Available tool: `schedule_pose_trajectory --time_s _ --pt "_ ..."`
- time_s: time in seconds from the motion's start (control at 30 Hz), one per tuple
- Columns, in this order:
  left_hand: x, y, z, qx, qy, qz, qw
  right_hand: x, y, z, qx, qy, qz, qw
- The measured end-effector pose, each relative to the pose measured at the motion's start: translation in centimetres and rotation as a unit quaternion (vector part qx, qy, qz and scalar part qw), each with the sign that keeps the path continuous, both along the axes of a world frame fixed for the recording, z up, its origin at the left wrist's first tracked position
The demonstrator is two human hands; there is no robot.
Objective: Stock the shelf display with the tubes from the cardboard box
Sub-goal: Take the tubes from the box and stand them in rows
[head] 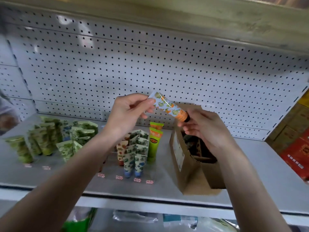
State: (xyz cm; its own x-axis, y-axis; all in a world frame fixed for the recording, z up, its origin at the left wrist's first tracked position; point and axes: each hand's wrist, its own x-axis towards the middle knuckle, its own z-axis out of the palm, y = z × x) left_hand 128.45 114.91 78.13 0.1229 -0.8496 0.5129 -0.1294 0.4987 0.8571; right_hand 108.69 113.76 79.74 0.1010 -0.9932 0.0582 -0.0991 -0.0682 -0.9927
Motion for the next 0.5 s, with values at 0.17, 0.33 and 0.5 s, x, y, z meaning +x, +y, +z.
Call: schedule_pose_trajectory --time_s 0.17,0.33,0.5 --pt "3.5 0.8 0.3 0.003 -0.019 0.017 1.0 3.5 0.8 -0.7 -0.072 0.062 0.014 0.995" --pt "6.5 1.9 0.8 0.007 -0.07 0.019 0.997 6.6 1.0 -1.7 -0.094 0.035 0.06 0.993" --pt "9.1 2.6 1.1 0.013 -0.091 0.017 0.996 10.1 1.8 -2.8 -0.098 -0.039 0.092 0.99"
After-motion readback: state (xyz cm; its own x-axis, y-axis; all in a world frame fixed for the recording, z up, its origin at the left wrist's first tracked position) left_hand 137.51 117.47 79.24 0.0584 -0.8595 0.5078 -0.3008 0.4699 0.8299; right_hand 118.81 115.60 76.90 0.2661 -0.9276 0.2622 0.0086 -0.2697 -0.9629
